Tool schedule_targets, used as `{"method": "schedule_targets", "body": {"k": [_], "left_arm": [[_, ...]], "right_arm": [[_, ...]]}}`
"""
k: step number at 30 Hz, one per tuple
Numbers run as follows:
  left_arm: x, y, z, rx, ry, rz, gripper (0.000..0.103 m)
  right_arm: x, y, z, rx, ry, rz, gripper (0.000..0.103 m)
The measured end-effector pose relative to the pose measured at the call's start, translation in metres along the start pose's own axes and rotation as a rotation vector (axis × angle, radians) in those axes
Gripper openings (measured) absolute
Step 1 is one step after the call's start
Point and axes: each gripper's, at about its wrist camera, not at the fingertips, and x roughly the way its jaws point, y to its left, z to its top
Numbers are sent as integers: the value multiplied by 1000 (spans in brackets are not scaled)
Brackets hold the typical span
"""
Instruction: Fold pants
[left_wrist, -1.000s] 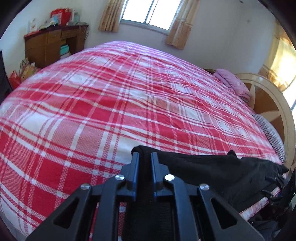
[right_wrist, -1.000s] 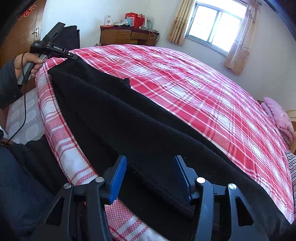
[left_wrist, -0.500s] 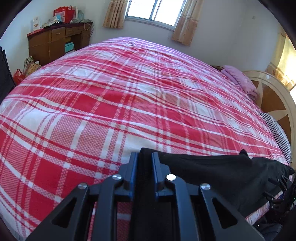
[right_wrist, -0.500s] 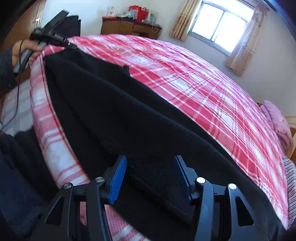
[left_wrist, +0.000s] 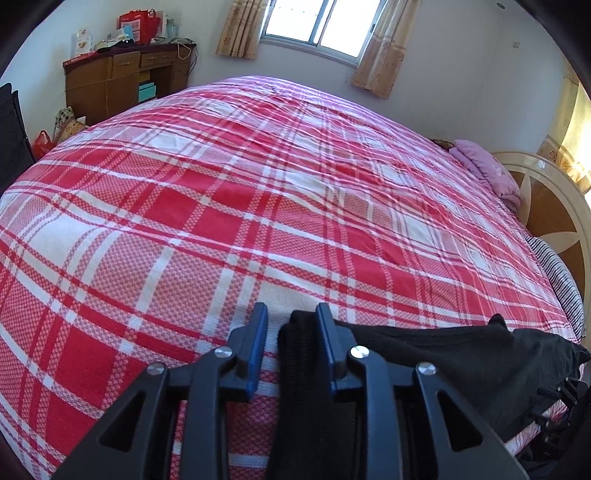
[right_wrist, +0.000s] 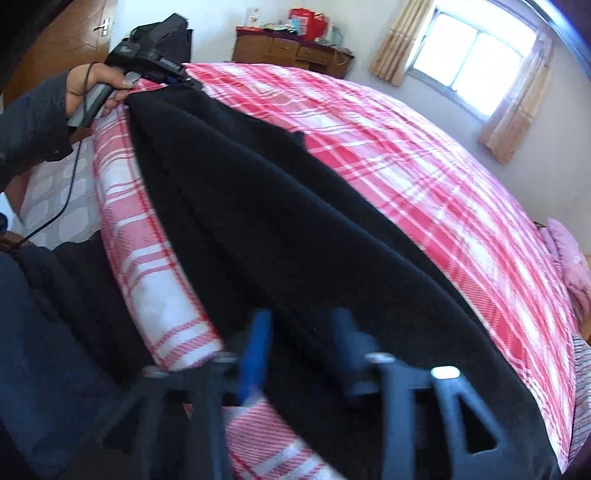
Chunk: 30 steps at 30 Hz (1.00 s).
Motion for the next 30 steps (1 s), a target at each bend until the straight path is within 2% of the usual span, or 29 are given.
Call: {"method": "schedule_targets", "body": {"k": [1,3,5,7,8,9,14,16,21,23,24,26,28,30], "left_arm": [[0,-1,0,3,0,5,30],[-1,-4,0,20,-2,20,30],[0,-6,0,31,-5,31,30],[0,-5,-1,26,-5,27,31],[0,-5,-1,20,-6,21,31],[0,-5,-1,19,-6,18,32],[1,-3,1,20,-5,12,32],[2,-4,1,21,-8,14,33],[4,-5,1,25,-15,23,35],[1,-5,2,18,-10,17,35],[-3,-4,1,20,-8,16,39],[-15,-4,-2,44,-17,35,50],[-27,-3,-6,66,-36,38,52],[-41,2,-14,80,-43,42,52]], "right_arm": [[1,1,0,-3,-4,10,48],[9,5,2,-19,13,-29,48],[14,5,5,-16,13,-39,44],[16,-1,8,24,20,-14,15],[15,-3,9,35,20,-12,4],[13,-3,10,36,16,-12,4],[-19,-2,7,37,-7,40,3],[-24,0,4,14,-2,30,3],[4,12,-6,-30,98,45,4],[6,9,-6,-2,77,59,4],[5,7,-5,13,77,69,5],[1,3,-4,22,74,89,17],[-3,4,-5,-6,69,77,28],[-6,6,-8,-23,72,84,29]]}}
